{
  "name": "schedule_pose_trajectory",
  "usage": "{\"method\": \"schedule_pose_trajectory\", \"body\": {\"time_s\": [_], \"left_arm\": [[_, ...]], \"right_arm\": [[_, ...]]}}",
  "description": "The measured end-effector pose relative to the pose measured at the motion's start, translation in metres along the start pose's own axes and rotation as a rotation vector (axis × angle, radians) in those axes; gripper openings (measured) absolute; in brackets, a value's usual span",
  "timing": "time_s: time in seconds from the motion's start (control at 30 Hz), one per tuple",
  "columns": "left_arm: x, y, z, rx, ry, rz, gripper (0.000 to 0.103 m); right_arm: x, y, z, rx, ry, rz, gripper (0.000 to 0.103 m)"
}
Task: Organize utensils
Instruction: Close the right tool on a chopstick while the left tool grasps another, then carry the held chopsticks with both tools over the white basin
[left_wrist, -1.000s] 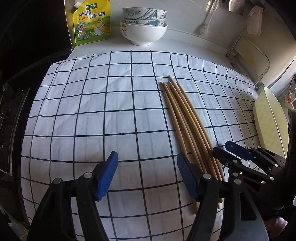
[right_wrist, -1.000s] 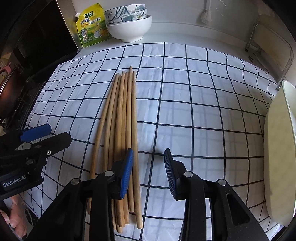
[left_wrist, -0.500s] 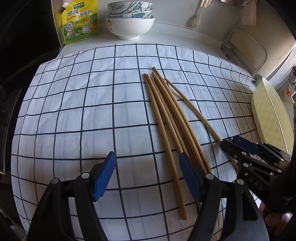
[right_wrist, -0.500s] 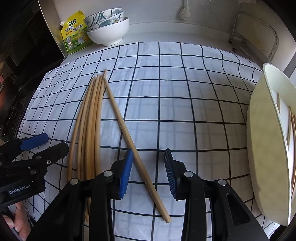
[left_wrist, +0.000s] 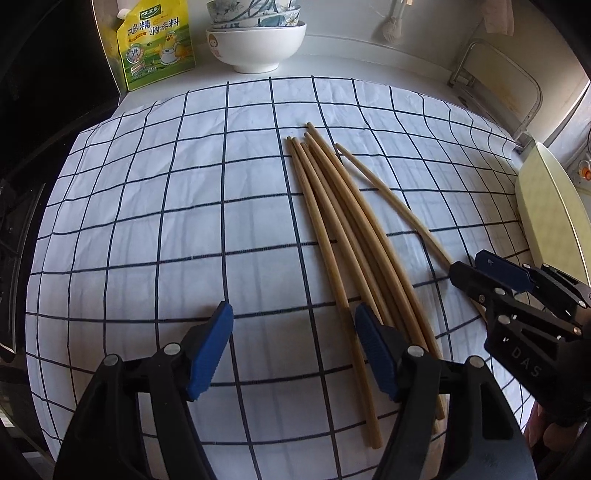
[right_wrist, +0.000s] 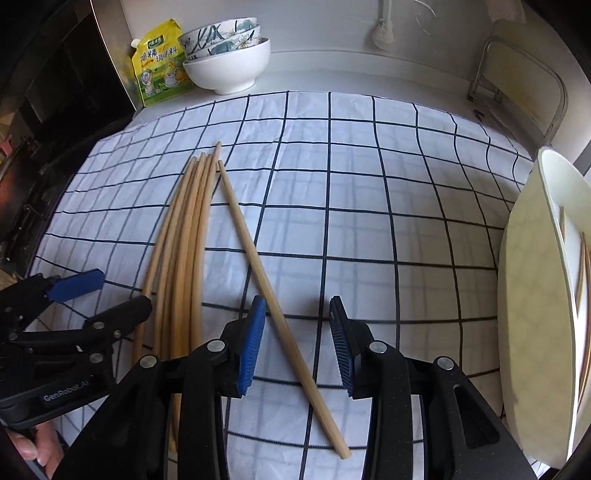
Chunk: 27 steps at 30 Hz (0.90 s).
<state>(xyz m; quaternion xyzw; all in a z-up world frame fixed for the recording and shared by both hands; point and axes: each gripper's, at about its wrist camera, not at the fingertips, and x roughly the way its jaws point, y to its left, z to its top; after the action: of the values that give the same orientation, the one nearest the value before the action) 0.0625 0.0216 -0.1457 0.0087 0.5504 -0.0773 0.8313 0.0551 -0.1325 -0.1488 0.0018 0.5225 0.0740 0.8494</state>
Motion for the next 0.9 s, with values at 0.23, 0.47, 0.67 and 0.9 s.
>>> {"method": "schedule_pose_trajectory", "body": {"time_s": [0.23, 0.47, 0.67, 0.9], "left_arm": [[0.001, 0.003, 0.007, -0.007, -0.014, 0.005, 0.027], [0.002, 0.007, 0.007, -0.002, 0.004, -0.01, 0.007], [-0.004, 0.014, 0.006, -0.011, 0.024, -0.039, 0.007], [-0.032, 0.019, 0.011, -0.005, -0.009, -0.026, 0.007]], "right_arm": [[0.006, 0.015, 0.005, -0.091, -0.017, -0.016, 0.032], [0.007, 0.031, 0.005, -0.146, -0.019, 0.003, 0.007], [0.0, 0.024, 0.005, -0.052, 0.001, 0.068, 0.006], [-0.033, 0.024, 0.008, 0.019, -0.026, 0.127, 0.006]]}}
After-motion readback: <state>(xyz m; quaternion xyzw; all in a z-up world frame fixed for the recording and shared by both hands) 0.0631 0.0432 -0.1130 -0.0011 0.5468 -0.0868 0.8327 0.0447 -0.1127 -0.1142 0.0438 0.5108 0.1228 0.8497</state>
